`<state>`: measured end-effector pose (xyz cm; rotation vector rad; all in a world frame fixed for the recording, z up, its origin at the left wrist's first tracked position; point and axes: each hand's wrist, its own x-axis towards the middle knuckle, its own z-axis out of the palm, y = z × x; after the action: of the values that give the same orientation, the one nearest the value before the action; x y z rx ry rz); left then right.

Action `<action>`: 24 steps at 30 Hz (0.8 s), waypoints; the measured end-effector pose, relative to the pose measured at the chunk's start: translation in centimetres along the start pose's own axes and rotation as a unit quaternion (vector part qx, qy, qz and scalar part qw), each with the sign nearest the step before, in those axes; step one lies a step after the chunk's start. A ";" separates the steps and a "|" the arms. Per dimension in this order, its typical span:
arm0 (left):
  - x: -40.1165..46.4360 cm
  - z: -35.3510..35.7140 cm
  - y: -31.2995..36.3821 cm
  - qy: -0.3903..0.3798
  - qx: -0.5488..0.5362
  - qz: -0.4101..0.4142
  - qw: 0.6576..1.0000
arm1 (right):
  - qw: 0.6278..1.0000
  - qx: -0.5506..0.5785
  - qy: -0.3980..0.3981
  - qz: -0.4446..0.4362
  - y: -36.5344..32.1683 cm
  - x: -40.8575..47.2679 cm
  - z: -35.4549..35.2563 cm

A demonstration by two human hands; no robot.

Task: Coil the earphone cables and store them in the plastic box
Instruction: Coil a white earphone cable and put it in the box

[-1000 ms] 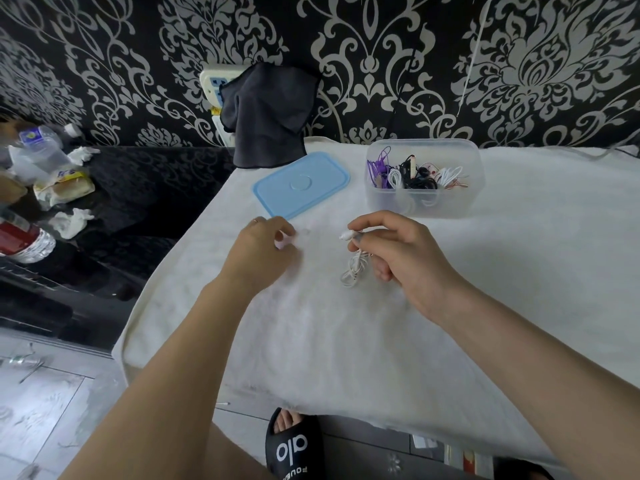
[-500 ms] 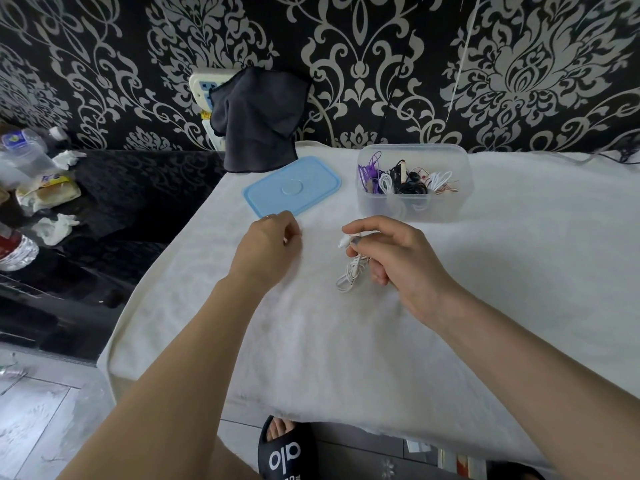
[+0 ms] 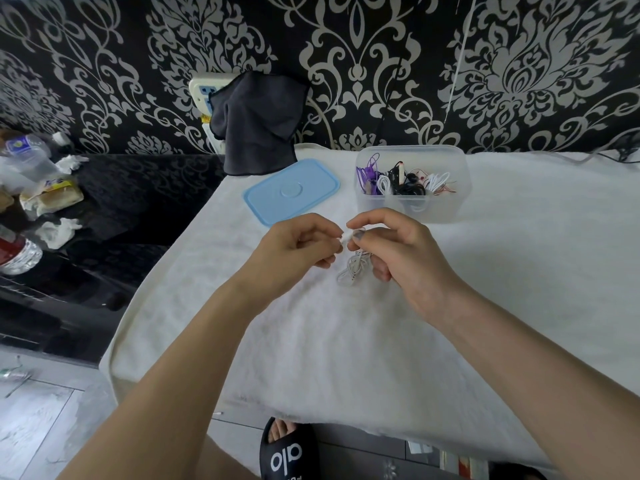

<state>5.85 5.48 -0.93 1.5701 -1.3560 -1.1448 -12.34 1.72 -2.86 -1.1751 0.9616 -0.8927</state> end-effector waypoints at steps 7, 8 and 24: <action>-0.2 0.1 0.5 -0.004 0.007 0.002 1.000 | 1.000 -0.010 -0.003 -0.015 -0.1 -0.1 0.0; -0.2 0.1 0.5 -0.004 0.007 0.002 1.000 | 1.000 -0.022 -0.002 -0.022 -0.1 -0.1 0.0; -0.3 0.1 0.7 0.006 0.004 0.001 1.000 | 0.995 -0.076 -0.011 -0.064 -0.1 -0.4 -0.2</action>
<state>5.51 5.62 -0.29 1.5788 -1.3540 -1.1287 -12.71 1.97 -2.70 -1.3860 0.9587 -0.9184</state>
